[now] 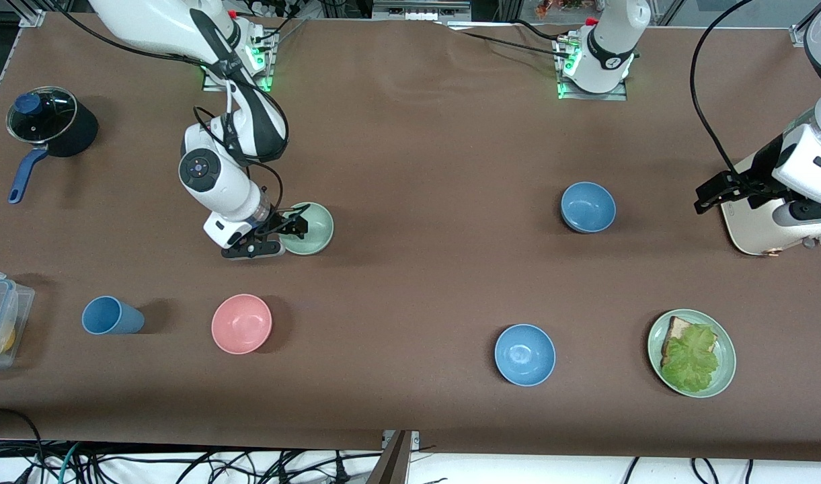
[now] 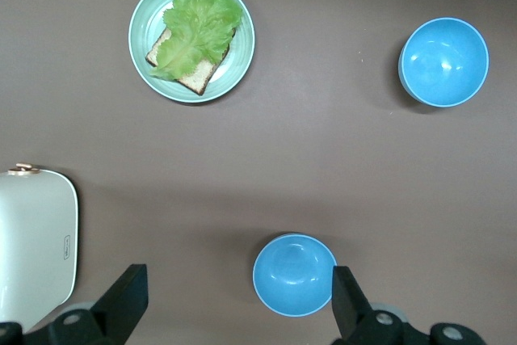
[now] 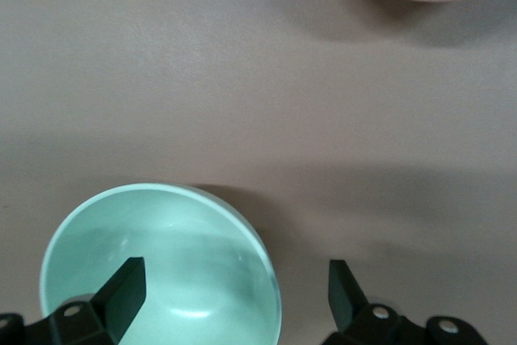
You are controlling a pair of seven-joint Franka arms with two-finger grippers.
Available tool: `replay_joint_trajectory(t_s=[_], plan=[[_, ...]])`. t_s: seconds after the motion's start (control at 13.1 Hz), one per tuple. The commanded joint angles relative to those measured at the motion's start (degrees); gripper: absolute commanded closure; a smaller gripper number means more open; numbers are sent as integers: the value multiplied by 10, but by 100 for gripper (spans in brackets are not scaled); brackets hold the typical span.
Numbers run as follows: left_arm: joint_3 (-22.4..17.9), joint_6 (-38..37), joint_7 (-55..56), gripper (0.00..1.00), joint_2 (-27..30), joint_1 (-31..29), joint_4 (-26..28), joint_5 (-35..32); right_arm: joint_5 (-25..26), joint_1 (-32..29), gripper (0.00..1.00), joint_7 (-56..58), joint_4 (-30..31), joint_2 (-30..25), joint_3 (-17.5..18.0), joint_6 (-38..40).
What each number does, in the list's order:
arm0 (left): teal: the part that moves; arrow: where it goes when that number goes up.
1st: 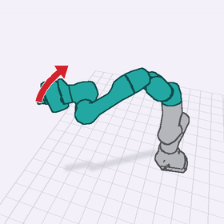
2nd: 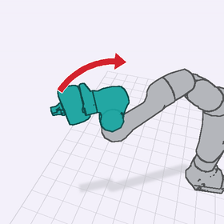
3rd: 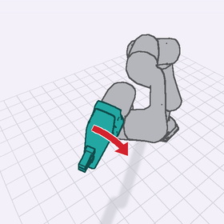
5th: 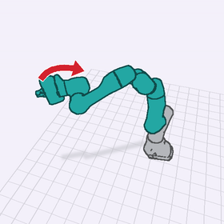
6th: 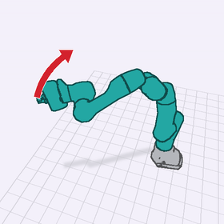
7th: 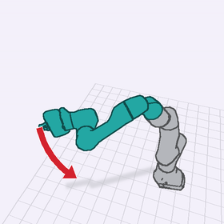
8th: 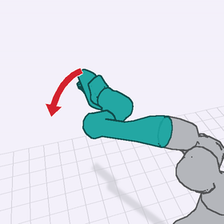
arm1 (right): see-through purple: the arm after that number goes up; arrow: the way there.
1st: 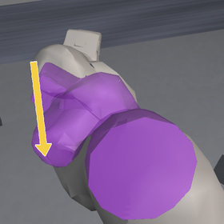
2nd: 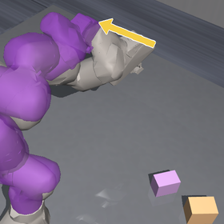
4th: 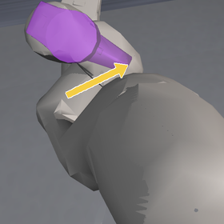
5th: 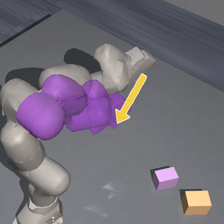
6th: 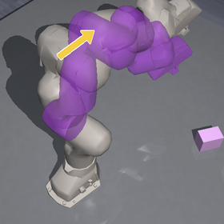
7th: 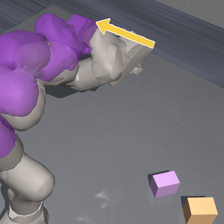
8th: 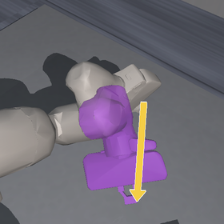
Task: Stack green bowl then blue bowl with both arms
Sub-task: 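Close the right gripper on the green bowl's rim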
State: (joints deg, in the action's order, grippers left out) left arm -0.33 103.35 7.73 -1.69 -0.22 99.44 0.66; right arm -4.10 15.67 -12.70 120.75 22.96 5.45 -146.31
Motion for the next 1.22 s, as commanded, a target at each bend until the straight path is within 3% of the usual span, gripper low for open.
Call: replay_joint_trajectory(t_s=[0.0,0.08,0.38,0.46,0.68,1.14], plan=[[2,-1,-11,0,3,-8,0,5,-7,1,6,-3,33,2,1,-49],[2,-1,-10,0,2,-8,0,5,-7,1,18,-4,34,2,1,-50],[2,-1,-9,0,3,-8,0,5,-7,20,93,-68,32,2,5,-46],[2,-1,-8,0,2,-8,0,5,-7,20,100,-72,29,2,5,-46],[1,-1,-5,0,2,-9,0,6,-7,25,100,-88,4,2,7,-42],[3,-1,-4,0,3,-16,0,12,-6,152,100,-325,-217,122,8,28]])
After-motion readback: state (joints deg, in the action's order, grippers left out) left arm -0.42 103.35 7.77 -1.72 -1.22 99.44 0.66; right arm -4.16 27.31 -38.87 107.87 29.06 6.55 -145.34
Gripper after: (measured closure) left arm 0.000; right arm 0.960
